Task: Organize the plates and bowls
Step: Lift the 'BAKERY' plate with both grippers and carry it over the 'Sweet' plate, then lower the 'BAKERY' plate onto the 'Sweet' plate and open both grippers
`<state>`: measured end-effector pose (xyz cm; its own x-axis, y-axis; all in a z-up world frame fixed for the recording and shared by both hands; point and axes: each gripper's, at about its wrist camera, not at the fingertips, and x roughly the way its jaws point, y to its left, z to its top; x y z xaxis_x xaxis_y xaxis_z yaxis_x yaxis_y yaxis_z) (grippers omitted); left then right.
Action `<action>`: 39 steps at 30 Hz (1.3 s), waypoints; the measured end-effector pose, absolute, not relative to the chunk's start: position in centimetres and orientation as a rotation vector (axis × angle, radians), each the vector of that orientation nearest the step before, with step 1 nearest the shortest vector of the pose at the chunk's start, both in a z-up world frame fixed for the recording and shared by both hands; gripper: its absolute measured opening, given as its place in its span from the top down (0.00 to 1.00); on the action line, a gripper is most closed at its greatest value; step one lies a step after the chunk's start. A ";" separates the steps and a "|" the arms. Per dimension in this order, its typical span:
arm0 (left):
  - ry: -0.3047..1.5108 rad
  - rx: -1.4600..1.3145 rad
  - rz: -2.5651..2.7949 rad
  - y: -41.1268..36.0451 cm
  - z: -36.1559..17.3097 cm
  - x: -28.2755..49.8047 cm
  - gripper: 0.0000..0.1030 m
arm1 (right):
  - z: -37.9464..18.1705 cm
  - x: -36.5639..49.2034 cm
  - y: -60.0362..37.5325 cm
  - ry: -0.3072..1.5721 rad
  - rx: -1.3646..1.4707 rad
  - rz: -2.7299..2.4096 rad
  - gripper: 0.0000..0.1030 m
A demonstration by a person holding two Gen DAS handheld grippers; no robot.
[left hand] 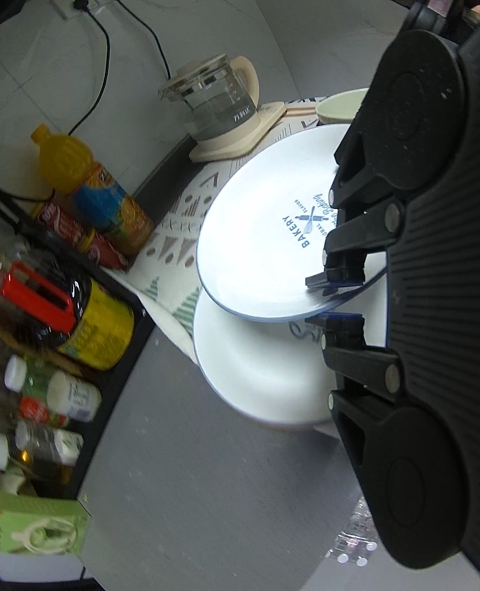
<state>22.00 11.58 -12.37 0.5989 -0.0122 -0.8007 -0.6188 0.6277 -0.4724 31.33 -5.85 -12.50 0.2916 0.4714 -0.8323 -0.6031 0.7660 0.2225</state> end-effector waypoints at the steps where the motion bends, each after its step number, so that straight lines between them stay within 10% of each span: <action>1: 0.872 -0.833 0.404 11.7 -12.6 21.8 0.90 | -12.7 31.0 -5.6 1.056 -0.160 0.715 0.86; 39: 0.963 -0.747 0.481 13.3 -17.2 22.4 0.86 | -17.6 29.3 -2.0 1.065 -0.388 0.624 0.80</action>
<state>22.44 13.25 -17.19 0.4991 0.0436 -0.8654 -0.6655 0.6589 -0.3506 29.28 -1.95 -17.65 0.3391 0.2846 -0.8967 -0.6432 0.7657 -0.0002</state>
